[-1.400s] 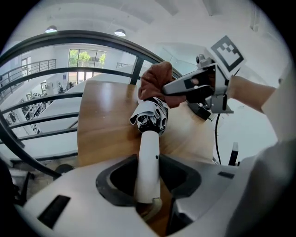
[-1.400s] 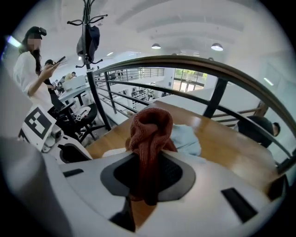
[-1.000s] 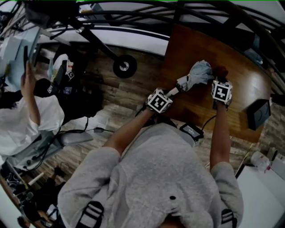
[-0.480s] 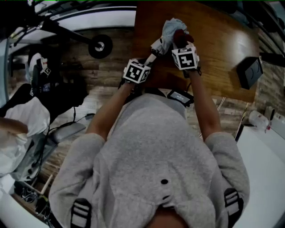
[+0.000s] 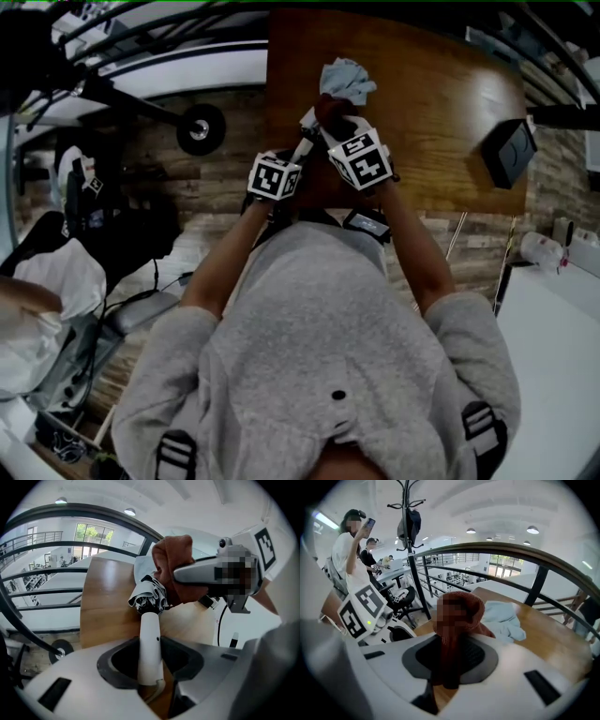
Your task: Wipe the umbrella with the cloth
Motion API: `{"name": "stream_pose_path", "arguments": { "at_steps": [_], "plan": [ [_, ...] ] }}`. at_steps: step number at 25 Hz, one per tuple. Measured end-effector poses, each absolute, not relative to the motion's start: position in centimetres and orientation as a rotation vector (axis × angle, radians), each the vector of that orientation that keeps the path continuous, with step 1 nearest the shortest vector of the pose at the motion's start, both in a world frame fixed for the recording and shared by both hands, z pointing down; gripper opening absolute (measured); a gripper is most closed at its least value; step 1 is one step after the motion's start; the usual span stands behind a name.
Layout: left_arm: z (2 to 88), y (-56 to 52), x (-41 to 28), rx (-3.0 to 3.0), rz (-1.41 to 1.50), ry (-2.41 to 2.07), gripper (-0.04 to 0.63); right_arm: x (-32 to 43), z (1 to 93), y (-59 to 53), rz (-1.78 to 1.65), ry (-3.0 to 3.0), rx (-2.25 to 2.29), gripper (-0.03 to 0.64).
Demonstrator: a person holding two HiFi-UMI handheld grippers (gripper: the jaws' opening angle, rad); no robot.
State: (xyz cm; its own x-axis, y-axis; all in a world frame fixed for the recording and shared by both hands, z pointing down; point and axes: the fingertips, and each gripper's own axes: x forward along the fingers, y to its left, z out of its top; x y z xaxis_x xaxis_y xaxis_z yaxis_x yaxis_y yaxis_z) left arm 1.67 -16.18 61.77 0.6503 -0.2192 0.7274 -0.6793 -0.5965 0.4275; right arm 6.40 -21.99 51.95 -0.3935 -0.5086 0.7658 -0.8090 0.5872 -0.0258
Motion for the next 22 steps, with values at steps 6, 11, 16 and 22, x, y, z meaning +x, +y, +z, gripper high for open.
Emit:
{"name": "stream_pose_path", "arguments": {
  "at_steps": [6,11,16,22],
  "plan": [
    [54.8,-17.9,-0.9,2.301,0.668,-0.895,0.152,8.9,45.0,-20.1,0.521,-2.189,1.173,0.087],
    [43.6,-21.8,0.5,2.483,0.434,-0.99,0.147,15.8,35.1,-20.3,0.456,-2.271,1.561,0.087],
    [37.0,-20.2,1.7,2.601,0.413,-1.081,0.015,21.7,28.3,-16.8,0.411,-2.301,1.905,0.087],
    [30.4,-20.5,5.7,2.684,0.309,-1.08,0.015,25.5,23.7,-15.6,0.34,-2.315,2.045,0.087]
  ]
}}
